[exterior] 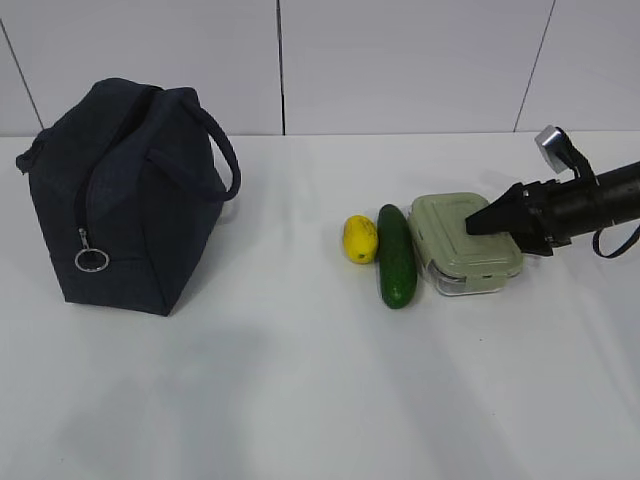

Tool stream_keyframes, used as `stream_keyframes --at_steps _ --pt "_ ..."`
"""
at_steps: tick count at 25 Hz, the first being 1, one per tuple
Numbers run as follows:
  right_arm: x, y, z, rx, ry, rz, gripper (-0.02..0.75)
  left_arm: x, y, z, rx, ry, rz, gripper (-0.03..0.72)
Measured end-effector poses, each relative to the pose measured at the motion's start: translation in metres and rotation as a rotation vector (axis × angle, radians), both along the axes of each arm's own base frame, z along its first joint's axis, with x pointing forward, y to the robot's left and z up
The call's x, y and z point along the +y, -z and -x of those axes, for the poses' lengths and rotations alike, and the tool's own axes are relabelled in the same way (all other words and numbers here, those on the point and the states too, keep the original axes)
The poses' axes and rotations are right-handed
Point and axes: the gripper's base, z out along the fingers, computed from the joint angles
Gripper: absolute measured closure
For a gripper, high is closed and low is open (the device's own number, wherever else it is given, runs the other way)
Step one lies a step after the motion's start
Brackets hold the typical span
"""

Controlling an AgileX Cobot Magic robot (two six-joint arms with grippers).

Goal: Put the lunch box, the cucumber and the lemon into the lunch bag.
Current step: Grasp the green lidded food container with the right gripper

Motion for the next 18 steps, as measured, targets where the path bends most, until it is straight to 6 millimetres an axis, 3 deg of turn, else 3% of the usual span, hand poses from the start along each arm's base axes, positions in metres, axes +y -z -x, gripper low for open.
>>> stream_keyframes --at_steps 18 --pt "0.0008 -0.0018 -0.0001 0.015 0.007 -0.022 0.312 0.0011 0.0000 0.0000 0.000 -0.008 -0.011 0.448"
